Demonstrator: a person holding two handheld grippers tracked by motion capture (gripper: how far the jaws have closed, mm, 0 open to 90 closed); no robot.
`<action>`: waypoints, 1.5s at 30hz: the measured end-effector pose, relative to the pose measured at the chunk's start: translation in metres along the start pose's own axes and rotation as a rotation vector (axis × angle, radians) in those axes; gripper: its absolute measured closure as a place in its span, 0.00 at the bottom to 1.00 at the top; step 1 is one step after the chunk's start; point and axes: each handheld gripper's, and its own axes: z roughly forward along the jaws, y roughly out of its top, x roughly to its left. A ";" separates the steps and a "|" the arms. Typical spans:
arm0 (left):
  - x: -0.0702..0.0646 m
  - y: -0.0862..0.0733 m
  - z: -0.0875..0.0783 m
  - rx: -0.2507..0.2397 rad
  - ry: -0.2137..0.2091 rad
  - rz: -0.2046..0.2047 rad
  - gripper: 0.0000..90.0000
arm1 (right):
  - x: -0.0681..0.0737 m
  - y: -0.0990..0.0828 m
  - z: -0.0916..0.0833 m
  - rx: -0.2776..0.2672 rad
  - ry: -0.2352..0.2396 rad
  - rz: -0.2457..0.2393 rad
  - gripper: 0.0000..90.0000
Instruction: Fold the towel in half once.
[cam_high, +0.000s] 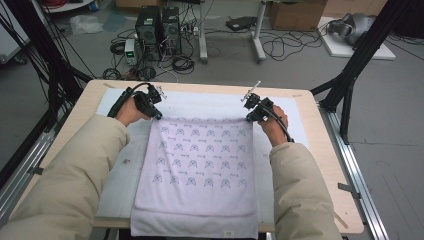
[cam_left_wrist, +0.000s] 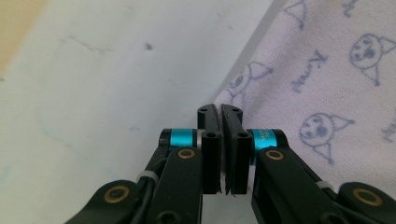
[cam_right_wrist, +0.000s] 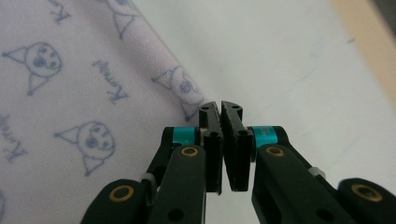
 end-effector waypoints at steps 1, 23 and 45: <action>0.001 0.001 -0.003 -0.026 0.020 0.000 0.96 | -0.001 0.002 -0.002 -0.005 -0.019 0.004 0.97; 0.034 0.015 -0.042 -0.132 0.047 0.017 0.48 | -0.040 0.016 -0.030 -0.116 -0.026 0.107 0.56; -0.073 -0.052 -0.107 -0.187 -0.126 0.237 0.42 | 0.063 -0.024 -0.091 -0.018 0.244 -0.333 0.35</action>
